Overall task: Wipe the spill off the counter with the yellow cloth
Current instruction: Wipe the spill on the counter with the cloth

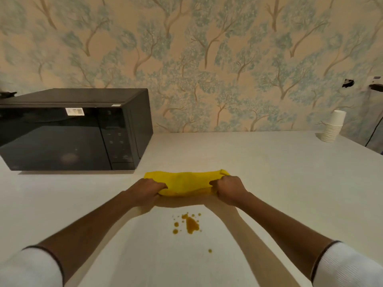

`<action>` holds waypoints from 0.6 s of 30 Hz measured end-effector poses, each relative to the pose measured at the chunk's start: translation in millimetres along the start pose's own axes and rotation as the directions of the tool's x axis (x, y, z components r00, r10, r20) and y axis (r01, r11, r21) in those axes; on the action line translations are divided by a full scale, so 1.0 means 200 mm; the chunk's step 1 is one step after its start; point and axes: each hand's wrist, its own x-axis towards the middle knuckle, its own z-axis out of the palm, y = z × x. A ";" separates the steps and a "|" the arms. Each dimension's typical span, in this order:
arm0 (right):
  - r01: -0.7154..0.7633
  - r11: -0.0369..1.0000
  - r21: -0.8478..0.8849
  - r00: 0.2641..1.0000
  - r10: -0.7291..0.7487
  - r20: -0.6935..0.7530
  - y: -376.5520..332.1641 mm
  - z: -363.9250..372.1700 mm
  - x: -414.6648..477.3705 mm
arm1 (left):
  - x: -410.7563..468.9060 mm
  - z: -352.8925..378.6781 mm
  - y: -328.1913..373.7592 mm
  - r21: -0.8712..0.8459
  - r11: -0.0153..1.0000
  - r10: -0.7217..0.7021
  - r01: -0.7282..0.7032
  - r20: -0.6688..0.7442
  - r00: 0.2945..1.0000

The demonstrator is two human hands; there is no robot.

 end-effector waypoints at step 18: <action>-0.176 0.833 0.525 0.981 0.101 0.168 -0.20 -0.13 -0.04 | -0.18 -0.09 0.11 -0.207 0.975 0.044 -0.084 -0.191 0.981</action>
